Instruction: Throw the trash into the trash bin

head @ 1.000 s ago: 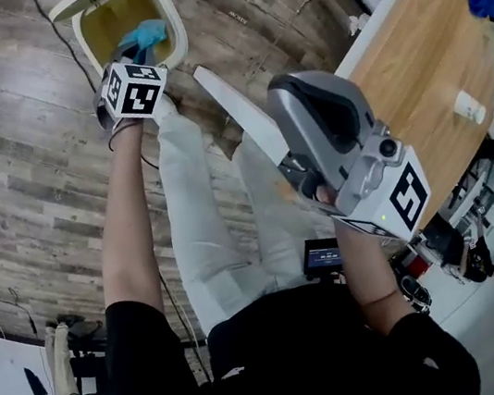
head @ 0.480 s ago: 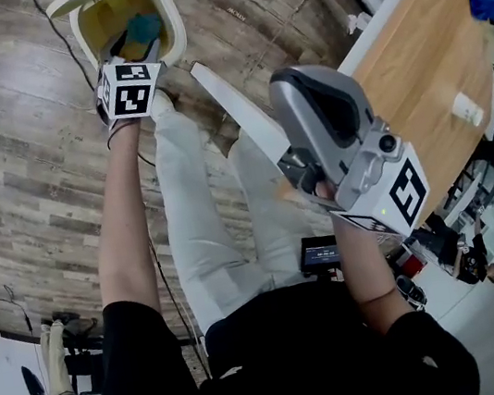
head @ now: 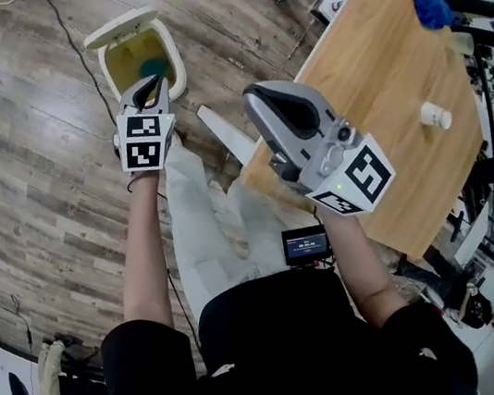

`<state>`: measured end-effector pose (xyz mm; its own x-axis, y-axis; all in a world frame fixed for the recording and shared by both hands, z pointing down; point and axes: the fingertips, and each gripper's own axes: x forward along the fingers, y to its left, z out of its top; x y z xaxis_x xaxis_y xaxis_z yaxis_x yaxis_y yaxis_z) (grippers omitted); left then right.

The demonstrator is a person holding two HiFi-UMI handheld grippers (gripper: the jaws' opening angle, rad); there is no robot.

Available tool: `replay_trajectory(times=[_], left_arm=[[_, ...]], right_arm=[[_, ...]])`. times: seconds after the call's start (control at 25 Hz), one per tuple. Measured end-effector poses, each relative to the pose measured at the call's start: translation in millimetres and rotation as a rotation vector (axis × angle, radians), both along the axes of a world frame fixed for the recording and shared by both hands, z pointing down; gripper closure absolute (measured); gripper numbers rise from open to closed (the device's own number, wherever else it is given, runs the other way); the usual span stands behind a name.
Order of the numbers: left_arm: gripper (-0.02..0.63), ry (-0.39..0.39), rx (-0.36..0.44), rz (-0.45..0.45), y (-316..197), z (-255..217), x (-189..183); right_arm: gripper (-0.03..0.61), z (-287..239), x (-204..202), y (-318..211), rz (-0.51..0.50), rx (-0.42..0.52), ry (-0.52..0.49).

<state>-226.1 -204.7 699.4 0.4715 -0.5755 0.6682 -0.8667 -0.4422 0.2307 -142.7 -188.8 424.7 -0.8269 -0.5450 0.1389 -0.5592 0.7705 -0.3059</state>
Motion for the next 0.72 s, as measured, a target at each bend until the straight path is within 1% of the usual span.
replay_trajectory(times=[0.08, 0.2, 0.32, 0.4, 0.48, 0.6, 0.72], left_arm=[[0.603, 0.014, 0.037, -0.02, 11.0, -41.9, 2.5], [0.606, 0.029, 0.103, -0.07, 40.0, -112.0, 4.4], [0.606, 0.067, 0.191, -0.132, 71.5, -191.7, 12.0], [0.606, 0.115, 0.277, -0.141, 76.8, -242.3, 19.1], [0.606, 0.175, 0.356, -0.125, 82.3, -285.7, 28.4], [0.606, 0.255, 0.424, -0.117, 119.8, -341.1, 52.1], [0.606, 0.357, 0.483, -0.116, 155.2, -393.7, 88.9]], right_arm=[[0.58, -26.8, 7.0, 11.9, -0.002, 0.026, -0.008], [0.58, -65.6, 17.8, 39.5, -0.019, 0.059, -0.002], [0.58, -99.8, 31.2, 67.1, -0.059, 0.115, 0.048], [0.581, -119.6, 40.1, 72.5, -0.058, 0.174, 0.08], [0.58, -136.8, 49.6, 76.1, -0.033, 0.22, 0.085], [0.581, -150.8, 72.2, 104.0, 0.0, 0.208, 0.062], [0.581, -161.2, 102.2, 138.3, 0.0, 0.193, 0.066]])
